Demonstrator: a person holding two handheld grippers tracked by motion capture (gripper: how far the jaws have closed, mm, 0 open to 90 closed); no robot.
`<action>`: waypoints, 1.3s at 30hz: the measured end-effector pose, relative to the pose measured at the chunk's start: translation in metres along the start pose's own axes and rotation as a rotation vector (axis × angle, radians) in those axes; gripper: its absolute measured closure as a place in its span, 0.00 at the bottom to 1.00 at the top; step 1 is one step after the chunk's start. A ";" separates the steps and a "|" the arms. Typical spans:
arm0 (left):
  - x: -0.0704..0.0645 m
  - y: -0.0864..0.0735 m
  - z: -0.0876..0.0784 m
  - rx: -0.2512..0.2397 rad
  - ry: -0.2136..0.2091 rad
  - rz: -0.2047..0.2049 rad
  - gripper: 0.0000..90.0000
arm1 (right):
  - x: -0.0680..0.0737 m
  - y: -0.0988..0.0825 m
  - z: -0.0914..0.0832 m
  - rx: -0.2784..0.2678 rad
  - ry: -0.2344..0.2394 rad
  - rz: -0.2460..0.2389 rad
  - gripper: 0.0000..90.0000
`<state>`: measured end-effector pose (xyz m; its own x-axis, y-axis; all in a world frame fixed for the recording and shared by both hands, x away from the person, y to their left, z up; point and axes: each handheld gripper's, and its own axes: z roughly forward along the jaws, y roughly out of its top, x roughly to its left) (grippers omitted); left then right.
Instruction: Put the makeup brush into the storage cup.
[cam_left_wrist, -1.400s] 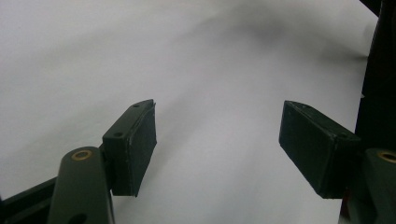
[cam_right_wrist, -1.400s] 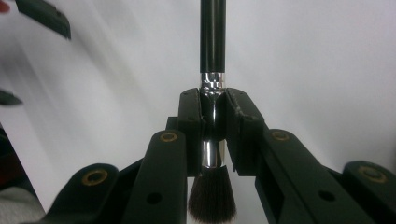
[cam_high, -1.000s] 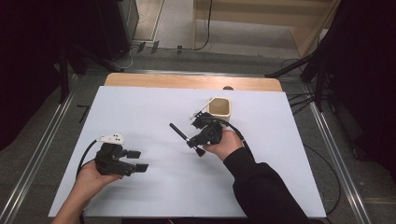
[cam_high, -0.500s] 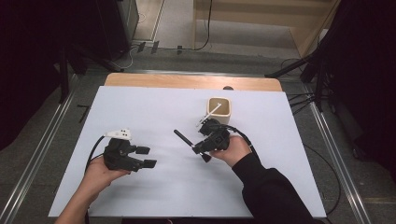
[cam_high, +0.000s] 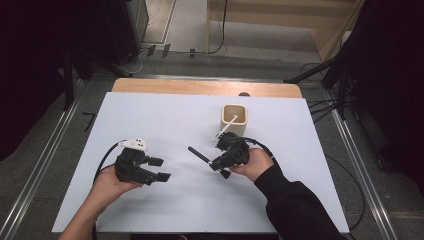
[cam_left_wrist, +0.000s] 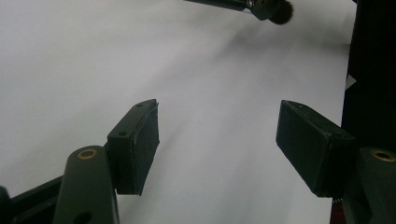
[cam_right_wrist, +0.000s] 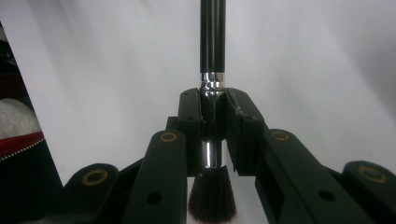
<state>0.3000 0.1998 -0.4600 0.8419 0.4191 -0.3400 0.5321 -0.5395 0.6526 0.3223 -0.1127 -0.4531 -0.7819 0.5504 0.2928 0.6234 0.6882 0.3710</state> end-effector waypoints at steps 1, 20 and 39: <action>-0.001 0.001 0.000 0.005 0.003 0.006 0.34 | 0.000 -0.001 -0.001 0.009 0.007 -0.013 0.88; -0.009 0.019 0.012 0.100 -0.013 0.090 0.35 | 0.007 -0.002 0.001 0.129 -0.025 -0.200 0.88; -0.016 0.036 0.031 0.198 -0.060 0.114 0.39 | 0.020 0.005 -0.003 0.209 -0.060 -0.366 0.87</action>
<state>0.3085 0.1508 -0.4521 0.8982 0.3067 -0.3150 0.4358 -0.7159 0.5455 0.3101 -0.0992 -0.4430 -0.9541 0.2742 0.1204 0.2965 0.9211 0.2524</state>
